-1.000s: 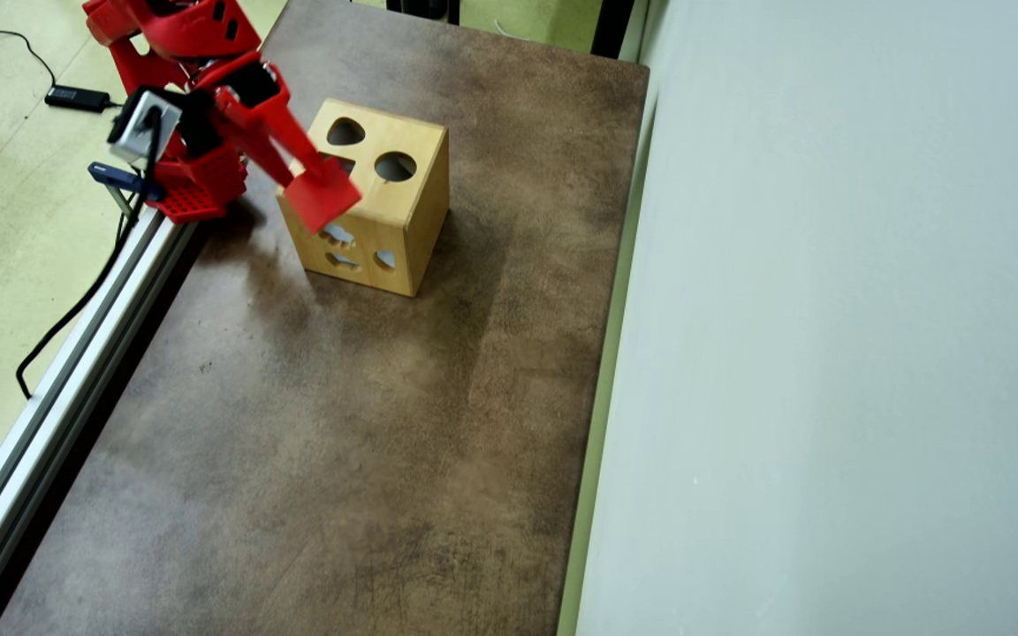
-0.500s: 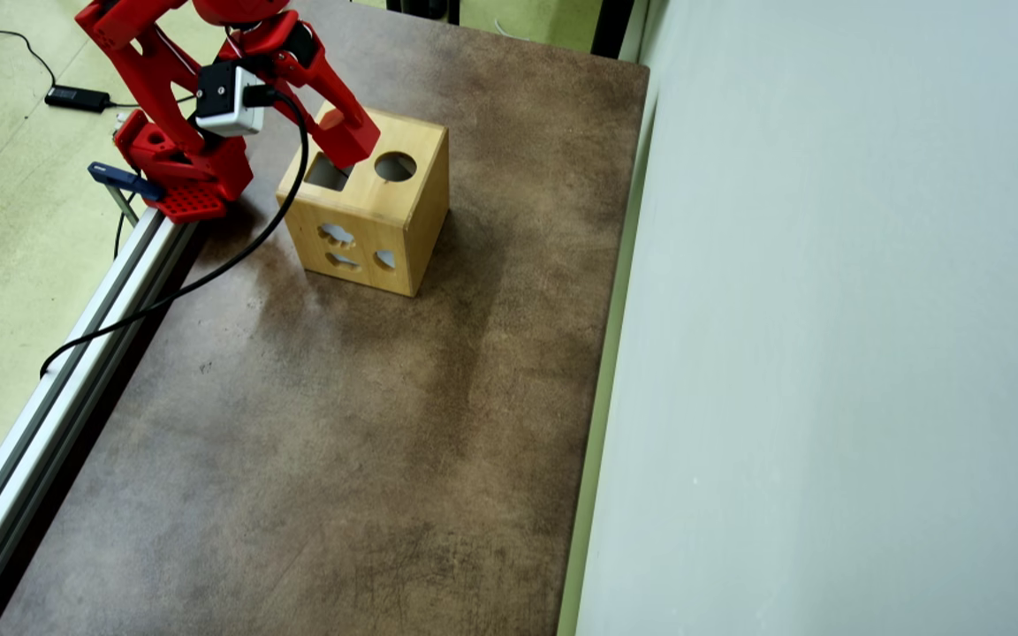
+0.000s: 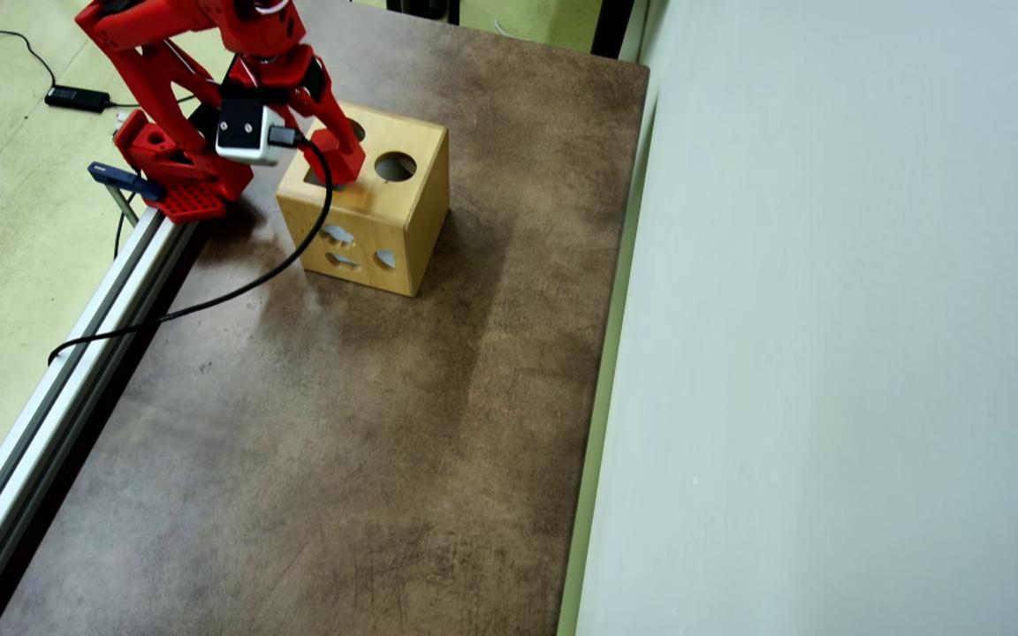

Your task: Pick and place the red cube on the square hole

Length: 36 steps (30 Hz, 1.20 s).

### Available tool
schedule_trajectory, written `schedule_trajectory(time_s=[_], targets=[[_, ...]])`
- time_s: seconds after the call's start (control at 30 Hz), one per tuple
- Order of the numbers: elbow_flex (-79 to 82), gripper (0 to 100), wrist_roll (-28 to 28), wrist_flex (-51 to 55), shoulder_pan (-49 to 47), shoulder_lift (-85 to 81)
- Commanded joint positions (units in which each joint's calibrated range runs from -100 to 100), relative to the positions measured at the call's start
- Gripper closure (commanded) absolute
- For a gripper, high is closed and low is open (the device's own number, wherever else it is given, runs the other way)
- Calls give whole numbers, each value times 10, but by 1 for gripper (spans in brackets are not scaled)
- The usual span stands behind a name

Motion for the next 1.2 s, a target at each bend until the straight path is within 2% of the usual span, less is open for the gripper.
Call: schedule_trajectory(time_s=[0.0,0.17,1.17], targets=[[-2,89,-23,3,-5,-37],[-2,89,-25,3,-32,-38],[58,89,-25,2,-32,-32]])
